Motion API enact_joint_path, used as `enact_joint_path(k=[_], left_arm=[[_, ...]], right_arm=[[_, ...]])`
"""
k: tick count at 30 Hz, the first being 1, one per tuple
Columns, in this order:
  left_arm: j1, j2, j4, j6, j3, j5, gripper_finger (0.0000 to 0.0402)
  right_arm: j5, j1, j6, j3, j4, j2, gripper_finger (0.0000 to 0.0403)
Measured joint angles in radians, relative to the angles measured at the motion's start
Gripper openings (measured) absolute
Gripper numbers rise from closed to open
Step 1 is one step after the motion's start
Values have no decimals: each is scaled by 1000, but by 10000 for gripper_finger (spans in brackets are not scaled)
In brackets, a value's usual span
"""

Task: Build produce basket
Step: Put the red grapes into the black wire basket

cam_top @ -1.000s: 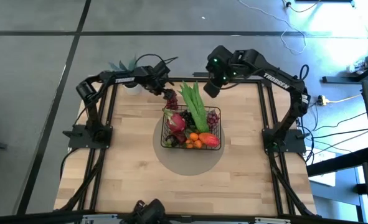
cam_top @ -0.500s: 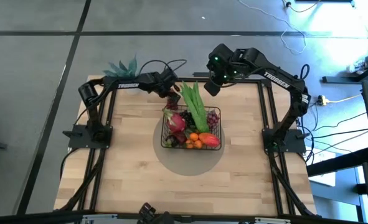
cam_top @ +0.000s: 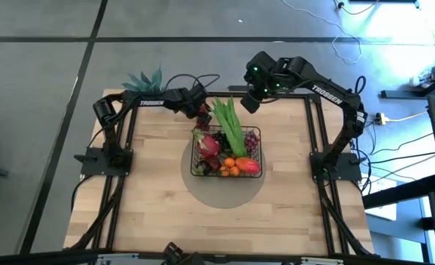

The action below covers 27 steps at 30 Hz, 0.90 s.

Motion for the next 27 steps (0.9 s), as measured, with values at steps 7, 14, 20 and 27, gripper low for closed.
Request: enact_joint_path(k=[7,14,20,27], left_arm=[[0,0,46,1,-7,-3,276],[0,0,52,5,-7,-3,205],[0,0,51,8,-7,-3,166],[0,0,40,9,-7,-4,140]], right_arm=[[0,0,0,0,0,0,101],[0,0,0,0,0,0,101],[0,0,0,0,0,0,101],[0,0,1,0,0,0,101]])
